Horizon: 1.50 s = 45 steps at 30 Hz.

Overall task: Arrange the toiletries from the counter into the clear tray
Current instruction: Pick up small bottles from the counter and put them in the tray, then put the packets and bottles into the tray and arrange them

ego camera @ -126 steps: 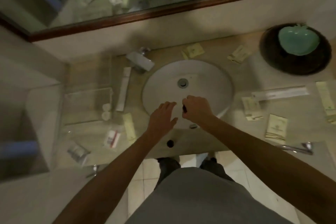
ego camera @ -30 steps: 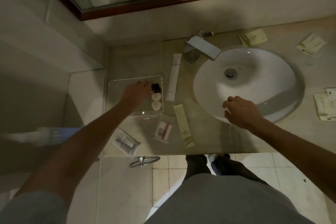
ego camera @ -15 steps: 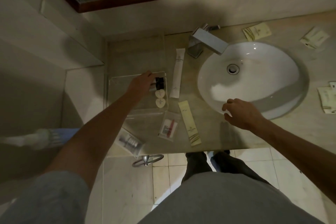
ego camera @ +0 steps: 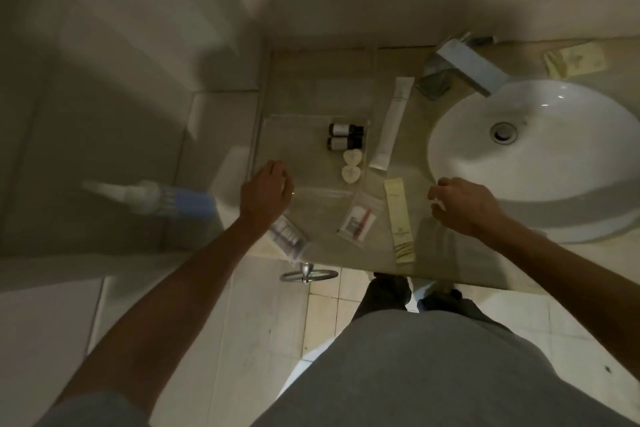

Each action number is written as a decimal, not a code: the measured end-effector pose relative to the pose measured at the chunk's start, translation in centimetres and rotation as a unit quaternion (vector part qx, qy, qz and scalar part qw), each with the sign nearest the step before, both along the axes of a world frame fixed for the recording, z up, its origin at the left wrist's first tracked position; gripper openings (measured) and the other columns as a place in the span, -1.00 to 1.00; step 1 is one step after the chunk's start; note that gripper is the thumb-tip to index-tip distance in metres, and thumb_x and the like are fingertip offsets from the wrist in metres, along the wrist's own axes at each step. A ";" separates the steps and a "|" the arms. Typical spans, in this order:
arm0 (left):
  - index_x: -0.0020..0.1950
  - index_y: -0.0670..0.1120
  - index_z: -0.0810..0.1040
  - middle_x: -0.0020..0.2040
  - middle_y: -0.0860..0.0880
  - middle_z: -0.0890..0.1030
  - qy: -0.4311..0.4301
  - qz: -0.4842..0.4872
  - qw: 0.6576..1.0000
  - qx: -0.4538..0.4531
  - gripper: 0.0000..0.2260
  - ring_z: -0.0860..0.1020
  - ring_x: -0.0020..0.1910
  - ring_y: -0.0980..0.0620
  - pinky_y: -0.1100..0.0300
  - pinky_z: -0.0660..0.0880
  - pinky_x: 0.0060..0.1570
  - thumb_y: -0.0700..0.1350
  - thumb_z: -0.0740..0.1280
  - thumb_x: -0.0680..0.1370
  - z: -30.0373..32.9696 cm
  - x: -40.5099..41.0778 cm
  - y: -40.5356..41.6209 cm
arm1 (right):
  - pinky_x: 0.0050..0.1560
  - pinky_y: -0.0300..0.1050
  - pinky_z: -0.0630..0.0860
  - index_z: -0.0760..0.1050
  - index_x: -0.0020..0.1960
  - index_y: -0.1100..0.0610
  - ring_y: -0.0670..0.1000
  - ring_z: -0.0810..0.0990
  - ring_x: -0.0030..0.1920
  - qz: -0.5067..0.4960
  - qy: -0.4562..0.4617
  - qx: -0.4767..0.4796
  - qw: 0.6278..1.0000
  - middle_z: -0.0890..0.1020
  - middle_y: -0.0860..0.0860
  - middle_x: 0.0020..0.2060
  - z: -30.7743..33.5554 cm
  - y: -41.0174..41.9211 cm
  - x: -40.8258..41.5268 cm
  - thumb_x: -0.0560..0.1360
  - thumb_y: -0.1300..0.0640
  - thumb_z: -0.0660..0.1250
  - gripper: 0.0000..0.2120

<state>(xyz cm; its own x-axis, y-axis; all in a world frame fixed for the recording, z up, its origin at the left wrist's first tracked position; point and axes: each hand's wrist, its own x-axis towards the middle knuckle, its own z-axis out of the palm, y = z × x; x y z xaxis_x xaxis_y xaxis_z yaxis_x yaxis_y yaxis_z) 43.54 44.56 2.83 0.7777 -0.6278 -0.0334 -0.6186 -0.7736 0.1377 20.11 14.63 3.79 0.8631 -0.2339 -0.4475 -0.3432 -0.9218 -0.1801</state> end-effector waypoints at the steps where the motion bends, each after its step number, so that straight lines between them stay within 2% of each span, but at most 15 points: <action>1: -0.02 -0.04 0.44 -0.07 -0.05 0.53 0.005 0.018 1.000 -0.002 -0.89 0.58 -0.19 -0.10 0.08 0.50 -0.30 -0.02 0.22 0.57 -0.3 -0.7 1.3 | -0.18 -0.11 0.47 0.56 0.20 0.05 0.06 0.57 0.03 0.012 -0.004 0.001 1.000 0.59 0.01 0.08 0.1 0.9 1.0 0.56 0.04 0.27 -0.75; 9: 0.13 -0.09 0.42 0.03 -0.08 0.55 0.073 0.189 0.978 0.042 -0.68 0.59 -0.06 -0.07 0.05 0.59 -0.14 0.13 0.21 0.57 -3.3 -6.6 6.2 | -0.11 -0.04 0.54 0.56 0.11 0.07 0.06 0.59 0.02 0.185 -0.032 0.026 0.982 0.59 0.02 0.02 0.4 10.6 8.4 0.53 0.02 0.26 -0.78; 13: 0.26 -0.16 0.37 0.06 -0.10 0.56 0.190 0.382 0.904 0.003 -0.42 0.58 -0.03 -0.11 0.01 0.59 -0.05 0.26 0.30 0.48 -4.0 -8.7 5.1 | -0.23 -0.12 0.39 0.54 0.08 0.11 0.06 0.60 -0.02 0.245 -0.053 0.017 0.968 0.58 0.03 -0.03 0.4 12.9 9.3 0.56 0.05 0.21 -0.79; 15: 0.26 -0.18 0.32 0.05 -0.09 0.59 0.254 0.441 0.859 -0.065 -0.43 0.58 -0.08 -0.08 0.04 0.58 -0.04 0.15 0.39 0.45 -4.0 -8.9 4.2 | -0.23 -0.12 0.39 0.55 0.08 0.10 0.06 0.59 -0.01 0.251 -0.064 0.023 0.966 0.58 0.03 -0.02 0.3 12.7 9.0 0.56 0.05 0.21 -0.79; 19: 0.25 -0.18 0.36 -0.05 -0.08 0.62 0.276 0.473 0.825 -0.141 -0.45 0.60 -0.14 -0.03 0.13 0.56 -0.11 -0.06 0.52 0.39 -4.1 -8.7 3.5 | -0.16 -0.07 0.48 0.57 0.10 0.09 0.06 0.59 0.02 0.249 -0.059 0.042 0.966 0.59 0.02 -0.01 -0.1 10.8 7.9 0.54 0.02 0.24 -0.77; 21: 0.24 -0.08 0.36 -0.05 -0.08 0.65 0.238 0.453 0.848 -0.140 -0.49 0.65 -0.11 -0.06 0.06 0.61 -0.04 -0.12 0.52 0.39 -4.0 -8.8 3.6 | -0.11 -0.03 0.55 0.57 0.10 0.09 0.06 0.59 0.04 0.243 -0.052 0.051 0.967 0.58 0.02 0.00 0.0 9.8 7.6 0.55 0.02 0.25 -0.77; 22: 0.20 -0.01 0.35 -0.09 -0.05 0.65 0.208 0.411 0.879 -0.121 -0.54 0.65 -0.15 -0.04 0.04 0.63 -0.08 -0.15 0.49 0.41 -4.0 -9.1 3.8 | -0.08 -0.02 0.57 0.56 0.11 0.09 0.05 0.58 0.05 0.238 -0.050 0.058 0.968 0.58 0.01 0.01 0.0 9.2 7.5 0.55 0.01 0.25 -0.77; 24: 0.10 0.05 0.35 -0.19 0.02 0.58 0.130 0.286 0.948 -0.058 -0.66 0.61 -0.23 0.01 0.05 0.63 -0.22 -0.22 0.40 0.46 -4.2 -10.1 4.1 | -0.03 -0.01 0.58 0.56 0.14 0.08 0.04 0.57 0.08 0.231 -0.043 0.064 0.970 0.57 0.01 0.05 -0.1 8.3 7.2 0.56 0.01 0.25 -0.76; 27: 0.07 -0.01 0.41 -0.12 0.00 0.56 0.083 0.137 0.987 0.008 -0.76 0.58 -0.15 0.00 0.03 0.61 -0.25 -0.18 0.38 0.48 -4.2 -12.0 3.5 | -0.02 -0.02 0.57 0.55 0.18 0.08 0.03 0.55 0.09 0.241 -0.031 0.054 0.968 0.56 0.01 0.07 -0.2 7.5 6.7 0.57 0.02 0.22 -0.74; 29: 0.11 -0.04 0.42 -0.02 0.00 0.56 0.108 0.096 0.989 0.016 -0.68 0.55 -0.06 0.02 0.08 0.60 -0.20 -0.06 0.45 0.45 -4.7 -13.1 3.0 | -0.03 -0.04 0.56 0.53 0.19 0.08 0.02 0.54 0.09 0.244 -0.029 0.054 0.968 0.56 0.01 0.07 -0.3 7.3 6.3 0.58 0.02 0.21 -0.75; 32: 0.11 -0.04 0.40 0.00 -0.02 0.51 0.114 0.127 0.985 -0.028 -0.56 0.50 -0.08 0.04 0.17 0.54 -0.21 0.04 0.51 0.37 -5.1 -14.0 2.8 | -0.07 -0.09 0.53 0.52 0.17 0.07 0.01 0.54 0.05 0.239 -0.054 0.042 0.969 0.55 0.00 0.05 -0.5 7.2 5.5 0.58 0.01 0.21 -0.76; 35: 0.18 -0.05 0.37 0.05 -0.08 0.51 0.102 0.169 0.979 -0.044 -0.43 0.51 -0.08 -0.03 0.08 0.56 -0.19 0.04 0.53 0.29 -5.2 -14.0 3.2 | -0.06 -0.08 0.45 0.54 0.11 0.09 0.03 0.56 -0.02 0.233 -0.096 0.009 0.968 0.58 0.02 0.00 -0.8 6.7 4.9 0.53 -0.05 0.25 -0.73; 39: 0.26 -0.09 0.37 0.08 -0.11 0.51 0.127 0.165 0.978 -0.010 -0.35 0.53 -0.04 -0.09 0.03 0.57 -0.10 0.07 0.53 0.28 -5.3 -13.2 3.3 | 0.05 -0.03 0.49 0.59 0.07 0.12 0.05 0.57 -0.03 0.198 -0.141 0.006 0.970 0.62 0.04 -0.04 -0.7 5.8 3.9 0.50 -0.05 0.29 -0.71; 43: 0.30 -0.13 0.36 0.16 -0.12 0.47 0.181 0.142 0.973 0.016 -0.32 0.48 0.09 -0.10 -0.01 0.53 0.07 0.08 0.54 0.29 -5.7 -12.1 2.9 | 0.13 -0.01 0.47 0.54 0.23 0.13 0.07 0.55 0.10 0.141 -0.136 0.009 0.981 0.59 0.06 0.11 -0.2 5.4 3.8 0.54 -0.08 0.25 -0.62; 45: 0.26 -0.13 0.39 0.15 -0.12 0.47 0.194 0.128 0.973 0.008 -0.38 0.49 0.06 -0.10 -0.02 0.54 0.04 0.04 0.52 0.30 -5.7 -11.7 2.9 | 0.12 0.00 0.49 0.49 0.30 0.13 0.08 0.53 0.14 0.105 -0.120 0.018 0.987 0.56 0.07 0.19 0.0 5.5 4.1 0.56 -0.11 0.23 -0.57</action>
<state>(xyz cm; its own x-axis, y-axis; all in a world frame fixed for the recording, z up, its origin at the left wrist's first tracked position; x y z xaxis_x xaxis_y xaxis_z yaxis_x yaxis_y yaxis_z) 31.84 47.44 -2.86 0.8358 -0.4123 -0.3627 -0.3095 -0.8993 0.3090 24.23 20.13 3.83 0.9728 -0.0271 -0.2299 -0.0896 -0.9597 -0.2663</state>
